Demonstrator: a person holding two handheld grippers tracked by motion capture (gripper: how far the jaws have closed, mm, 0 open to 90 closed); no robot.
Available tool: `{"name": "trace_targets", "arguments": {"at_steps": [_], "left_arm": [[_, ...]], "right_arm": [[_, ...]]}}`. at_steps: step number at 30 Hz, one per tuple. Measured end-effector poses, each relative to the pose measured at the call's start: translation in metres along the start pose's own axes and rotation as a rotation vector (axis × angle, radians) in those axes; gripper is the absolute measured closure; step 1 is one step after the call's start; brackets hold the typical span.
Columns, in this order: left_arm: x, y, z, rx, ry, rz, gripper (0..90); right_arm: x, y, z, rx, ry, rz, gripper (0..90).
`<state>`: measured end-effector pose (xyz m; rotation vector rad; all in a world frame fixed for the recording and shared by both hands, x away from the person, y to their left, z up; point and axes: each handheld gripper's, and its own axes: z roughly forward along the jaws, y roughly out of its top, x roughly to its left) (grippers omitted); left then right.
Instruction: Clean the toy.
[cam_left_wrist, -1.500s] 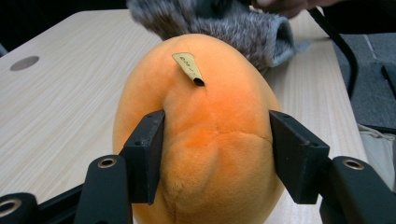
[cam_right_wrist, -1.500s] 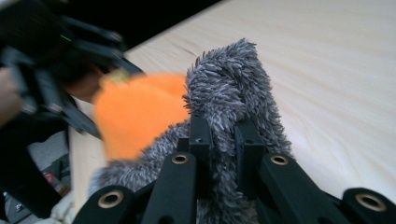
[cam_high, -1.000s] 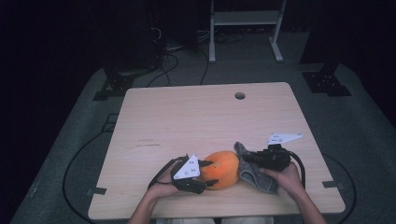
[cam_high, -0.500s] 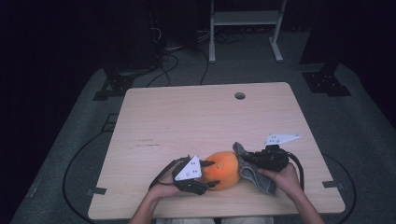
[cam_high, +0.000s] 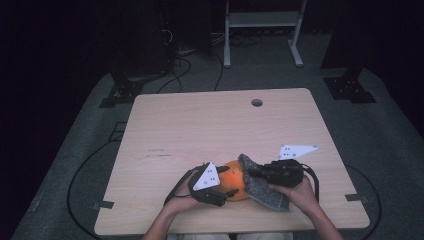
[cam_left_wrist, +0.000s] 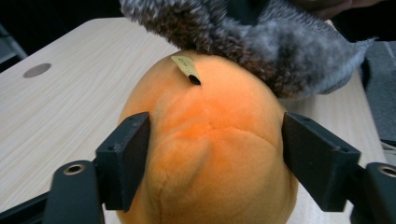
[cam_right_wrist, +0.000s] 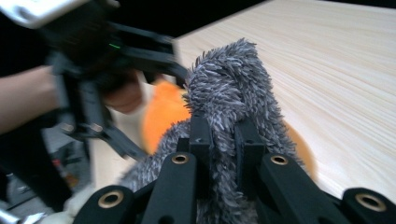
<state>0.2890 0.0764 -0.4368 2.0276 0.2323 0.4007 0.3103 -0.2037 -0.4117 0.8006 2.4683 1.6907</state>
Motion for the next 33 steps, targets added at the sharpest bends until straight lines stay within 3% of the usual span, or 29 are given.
{"name": "trace_targets", "arguments": {"at_steps": [6, 10, 16, 20, 22, 26, 31, 33], "left_arm": [[-0.001, 0.002, 0.001, -0.007, 0.013, 0.002, 35.4], [0.0, 0.006, 0.003, -0.016, 0.032, -0.024, 37.0], [-0.003, 0.01, 0.007, -0.019, 0.043, -0.019, 38.6], [-0.003, 0.009, 0.008, -0.023, 0.041, -0.011, 38.9], [-0.004, 0.01, 0.009, -0.02, 0.039, 0.0, 39.1], [-0.005, 0.009, 0.008, -0.015, 0.032, 0.02, 39.1], [-0.003, 0.007, 0.007, -0.029, 0.018, 0.009, 38.5], [-0.002, 0.006, 0.006, -0.03, 0.015, -0.003, 35.2]], "right_arm": [[-0.02, -0.014, -0.01, 0.02, -0.068, 0.081, 80.1], [-0.011, -0.006, -0.015, -0.031, -0.047, 0.044, 80.1], [0.013, 0.008, -0.003, -0.043, -0.019, -0.049, 80.0], [0.016, 0.011, -0.001, -0.048, -0.014, -0.063, 80.1], [0.015, 0.011, 0.0, -0.032, -0.034, -0.067, 80.1], [0.003, 0.004, 0.0, -0.018, -0.052, -0.023, 80.1], [-0.012, -0.006, -0.003, -0.019, -0.058, 0.046, 80.1], [-0.015, -0.008, -0.003, -0.014, -0.067, 0.053, 80.1]]}}
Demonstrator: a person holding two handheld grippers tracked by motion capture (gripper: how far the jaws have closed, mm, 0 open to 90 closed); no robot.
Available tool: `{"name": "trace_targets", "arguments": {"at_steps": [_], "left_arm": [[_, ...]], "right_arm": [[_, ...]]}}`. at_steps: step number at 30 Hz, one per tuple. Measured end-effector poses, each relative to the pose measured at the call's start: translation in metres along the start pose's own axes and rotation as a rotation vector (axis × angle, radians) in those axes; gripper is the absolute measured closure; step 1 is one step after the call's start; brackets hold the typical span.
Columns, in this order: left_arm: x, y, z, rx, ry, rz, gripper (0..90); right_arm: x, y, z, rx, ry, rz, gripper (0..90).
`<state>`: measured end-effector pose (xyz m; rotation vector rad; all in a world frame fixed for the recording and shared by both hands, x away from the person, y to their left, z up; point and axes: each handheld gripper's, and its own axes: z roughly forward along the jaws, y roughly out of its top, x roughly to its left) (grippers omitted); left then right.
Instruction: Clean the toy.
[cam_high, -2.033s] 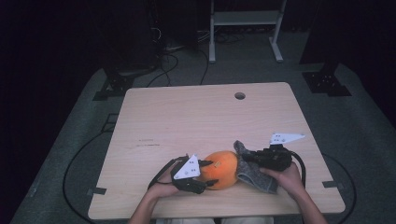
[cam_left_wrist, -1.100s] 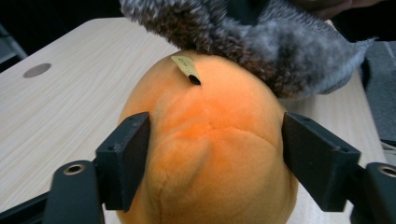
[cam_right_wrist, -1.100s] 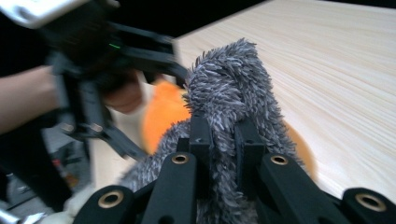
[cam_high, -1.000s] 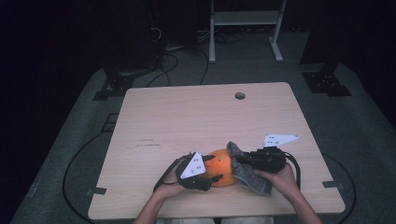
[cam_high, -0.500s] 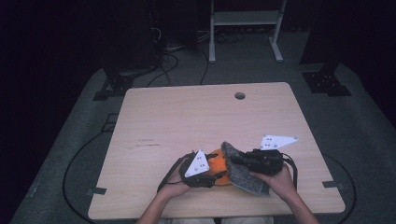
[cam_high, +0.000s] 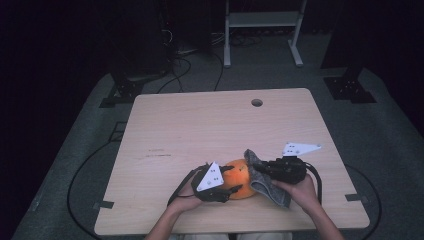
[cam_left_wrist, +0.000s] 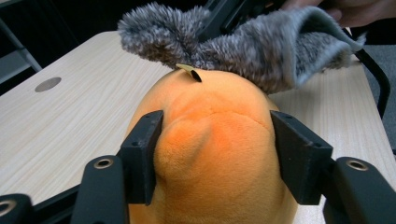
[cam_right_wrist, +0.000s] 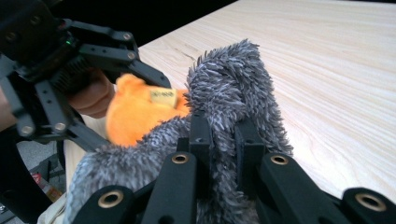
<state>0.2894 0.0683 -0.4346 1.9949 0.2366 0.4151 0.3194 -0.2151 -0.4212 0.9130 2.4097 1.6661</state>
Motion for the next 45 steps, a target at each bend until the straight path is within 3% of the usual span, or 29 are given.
{"name": "trace_targets", "arguments": {"at_steps": [4, 8, 11, 15, 17, 19, 24, 27, 30, 37, 40, 43, 45], "left_arm": [[0.006, 0.0, -0.005, 0.017, 0.002, -0.054, 18.3], [0.015, -0.007, -0.009, 0.038, -0.01, -0.132, 11.8], [0.014, -0.013, -0.004, 0.052, -0.031, -0.126, 16.6], [0.01, -0.012, -0.005, 0.052, 0.009, -0.075, 35.0], [0.011, -0.011, -0.005, 0.049, 0.019, -0.081, 38.4], [0.011, -0.011, -0.005, 0.046, 0.02, -0.087, 39.2], [0.01, -0.008, -0.002, 0.04, 0.029, -0.079, 39.3], [0.008, -0.007, -0.002, 0.04, 0.031, -0.065, 39.4], [0.006, -0.007, -0.002, 0.038, 0.03, -0.056, 39.9], [0.008, -0.01, -0.003, 0.04, 0.019, -0.056, 40.0], [0.011, -0.013, -0.005, 0.04, 0.007, -0.065, 39.6], [0.012, -0.015, -0.006, 0.042, 0.003, -0.069, 39.2], [0.012, -0.015, -0.006, 0.04, 0.001, -0.075, 38.8]], "right_arm": [[-0.003, -0.003, 0.0, 0.007, -0.003, 0.011, 80.1], [-0.007, -0.005, -0.002, 0.002, -0.013, 0.025, 80.1], [-0.01, -0.008, -0.003, -0.005, -0.01, 0.046, 80.0], [-0.008, -0.007, -0.005, -0.003, -0.015, 0.046, 80.1], [-0.004, -0.002, -0.009, -0.015, -0.011, 0.024, 80.1], [0.002, 0.005, -0.012, -0.039, 0.027, 0.012, 80.2], [0.03, 0.021, -0.007, -0.031, 0.098, -0.087, 80.1], [0.039, 0.024, 0.002, -0.003, 0.059, -0.144, 80.1], [0.033, 0.021, 0.003, 0.002, 0.016, -0.135, 80.1], [0.008, 0.009, -0.003, 0.008, -0.038, -0.052, 80.2], [-0.005, 0.003, -0.003, 0.006, -0.036, 0.004, 80.2], [-0.017, -0.005, -0.002, -0.004, 0.0, 0.074, 80.2], [-0.022, -0.008, -0.002, -0.005, -0.008, 0.088, 80.1]]}}
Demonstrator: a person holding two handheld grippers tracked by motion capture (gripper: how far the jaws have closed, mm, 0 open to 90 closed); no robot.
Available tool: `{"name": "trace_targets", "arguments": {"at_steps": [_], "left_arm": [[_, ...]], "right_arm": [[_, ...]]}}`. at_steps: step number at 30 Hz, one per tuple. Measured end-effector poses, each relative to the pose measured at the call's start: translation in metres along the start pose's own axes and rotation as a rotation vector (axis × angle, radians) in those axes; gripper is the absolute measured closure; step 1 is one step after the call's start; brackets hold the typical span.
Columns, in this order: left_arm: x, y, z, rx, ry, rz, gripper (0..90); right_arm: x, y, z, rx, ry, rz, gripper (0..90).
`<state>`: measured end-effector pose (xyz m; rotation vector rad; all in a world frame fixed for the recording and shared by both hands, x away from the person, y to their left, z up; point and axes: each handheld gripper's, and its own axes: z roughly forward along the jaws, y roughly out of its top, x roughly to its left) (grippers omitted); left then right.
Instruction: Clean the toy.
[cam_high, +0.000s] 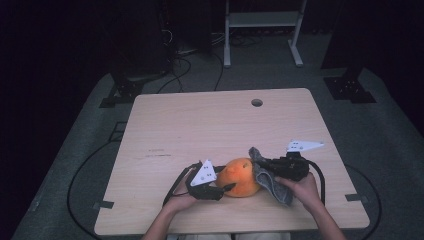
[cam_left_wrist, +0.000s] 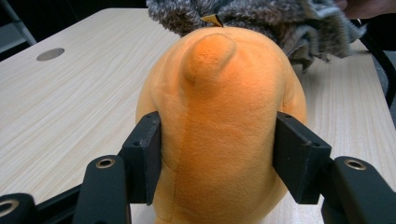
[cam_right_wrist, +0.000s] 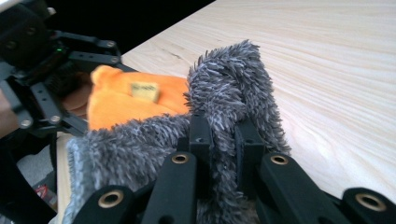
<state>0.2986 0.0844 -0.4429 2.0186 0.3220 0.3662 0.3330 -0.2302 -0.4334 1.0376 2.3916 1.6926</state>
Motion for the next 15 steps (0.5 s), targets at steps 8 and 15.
{"name": "trace_targets", "arguments": {"at_steps": [8, 15], "left_arm": [[0.001, 0.011, -0.008, -0.083, 0.004, -0.065, 41.1], [0.002, 0.035, -0.025, -0.084, 0.036, -0.069, 42.4]], "right_arm": [[-0.013, -0.005, -0.013, 0.025, -0.08, 0.036, 80.1], [0.024, 0.021, -0.032, -0.059, 0.007, -0.067, 80.1]]}}
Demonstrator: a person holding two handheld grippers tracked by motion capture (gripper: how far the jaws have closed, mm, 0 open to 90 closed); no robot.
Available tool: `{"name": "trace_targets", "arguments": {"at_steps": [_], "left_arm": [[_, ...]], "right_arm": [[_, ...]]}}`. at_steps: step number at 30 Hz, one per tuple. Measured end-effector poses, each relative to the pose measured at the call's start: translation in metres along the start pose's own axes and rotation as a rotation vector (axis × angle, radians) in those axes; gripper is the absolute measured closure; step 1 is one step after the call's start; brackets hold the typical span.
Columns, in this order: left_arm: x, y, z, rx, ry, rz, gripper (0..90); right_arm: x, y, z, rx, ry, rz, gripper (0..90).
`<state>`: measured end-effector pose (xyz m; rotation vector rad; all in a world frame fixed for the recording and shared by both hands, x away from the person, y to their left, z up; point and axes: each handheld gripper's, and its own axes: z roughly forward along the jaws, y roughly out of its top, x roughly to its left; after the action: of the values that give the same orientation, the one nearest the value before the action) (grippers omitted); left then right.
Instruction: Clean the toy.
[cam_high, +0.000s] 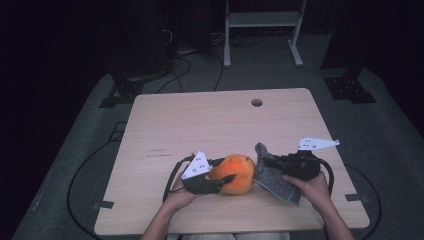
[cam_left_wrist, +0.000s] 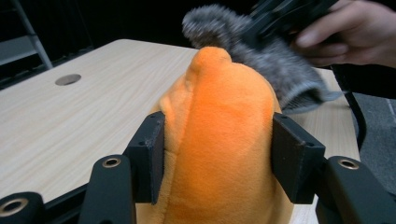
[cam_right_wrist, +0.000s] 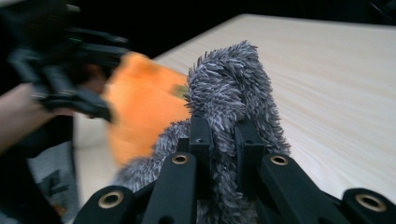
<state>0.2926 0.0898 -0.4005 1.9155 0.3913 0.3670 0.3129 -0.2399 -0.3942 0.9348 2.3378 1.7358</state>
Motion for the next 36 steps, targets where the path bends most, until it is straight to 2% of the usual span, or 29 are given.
{"name": "trace_targets", "arguments": {"at_steps": [3, 5, 7, 8, 10, 11, 12, 13, 14, 16, 18, 19, 22, 23, 26, 27, 29, 31, 32, 33, 36], "left_arm": [[-0.003, 0.006, 0.0, 0.052, 0.013, 0.032, 42.5], [-0.005, 0.007, 0.0, 0.069, 0.005, 0.031, 42.5], [-0.006, 0.008, 0.001, 0.078, -0.011, 0.028, 42.5], [-0.006, 0.008, 0.001, 0.072, -0.021, 0.023, 42.5], [-0.007, 0.008, 0.001, 0.061, -0.037, 0.02, 42.4], [-0.008, 0.007, 0.004, 0.072, -0.032, 0.024, 42.2], [-0.009, 0.005, 0.008, 0.098, -0.022, 0.04, 41.3], [-0.008, 0.001, 0.011, 0.107, -0.042, 0.036, 39.0], [-0.006, -0.001, 0.011, 0.092, -0.052, 0.019, 33.5], [-0.001, -0.003, 0.008, 0.069, -0.068, -0.013, 25.1], [0.005, -0.005, 0.002, 0.028, -0.092, -0.041, 17.9], [0.007, -0.007, -0.001, 0.017, -0.097, -0.046, 17.4], [0.013, -0.014, 0.001, 0.062, -0.096, -0.066, 12.4], [0.013, -0.016, 0.003, 0.067, -0.094, -0.067, 12.4], [0.009, -0.022, 0.014, 0.119, -0.107, -0.063, 12.5], [0.007, -0.024, 0.017, 0.114, -0.1, -0.062, 12.8], [0.006, -0.026, 0.017, 0.084, -0.079, -0.06, 20.3], [0.005, -0.022, 0.014, 0.057, -0.055, -0.049, 33.9], [0.005, -0.019, 0.011, 0.047, -0.05, -0.044, 37.1], [0.005, -0.015, 0.009, 0.046, -0.039, -0.042, 38.5], [0.005, -0.01, 0.007, 0.081, -0.018, -0.028, 39.4]], "right_arm": [[0.019, 0.01, 0.003, -0.018, 0.074, -0.041, 80.1], [0.031, 0.015, 0.008, -0.033, 0.119, -0.059, 80.1], [0.041, 0.019, 0.012, -0.036, 0.144, -0.084, 80.1], [0.046, 0.021, 0.015, -0.034, 0.138, -0.104, 80.1], [0.048, 0.019, 0.021, -0.01, 0.09, -0.137, 80.0], [0.048, 0.017, 0.025, 0.002, 0.071, -0.142, 80.0], [0.044, 0.011, 0.03, 0.014, 0.059, -0.135, 80.0], [0.04, 0.007, 0.034, 0.039, 0.038, -0.13, 80.1], [0.035, 0.0, 0.037, 0.061, 0.022, -0.122, 80.0], [0.027, -0.009, 0.039, 0.032, 0.052, -0.06, 80.1], [0.022, -0.01, 0.036, 0.033, 0.021, -0.056, 80.1], [0.02, -0.011, 0.034, 0.023, 0.004, -0.052, 80.1], [0.014, -0.016, 0.032, 0.007, 0.002, -0.025, 80.1], [0.014, -0.016, 0.031, 0.008, 0.0, -0.022, 80.1], [0.013, -0.016, 0.03, 0.006, -0.008, -0.033, 80.0], [0.012, -0.016, 0.029, 0.005, -0.009, -0.029, 80.0], [0.011, -0.017, 0.028, 0.007, -0.026, -0.028, 80.0], [0.01, -0.015, 0.024, 0.0, -0.041, -0.022, 80.0], [0.014, -0.012, 0.021, -0.012, -0.058, -0.049, 80.0], [0.02, -0.008, 0.017, -0.031, -0.056, -0.077, 80.0], [0.036, 0.001, 0.015, -0.069, 0.017, -0.14, 80.0]]}}
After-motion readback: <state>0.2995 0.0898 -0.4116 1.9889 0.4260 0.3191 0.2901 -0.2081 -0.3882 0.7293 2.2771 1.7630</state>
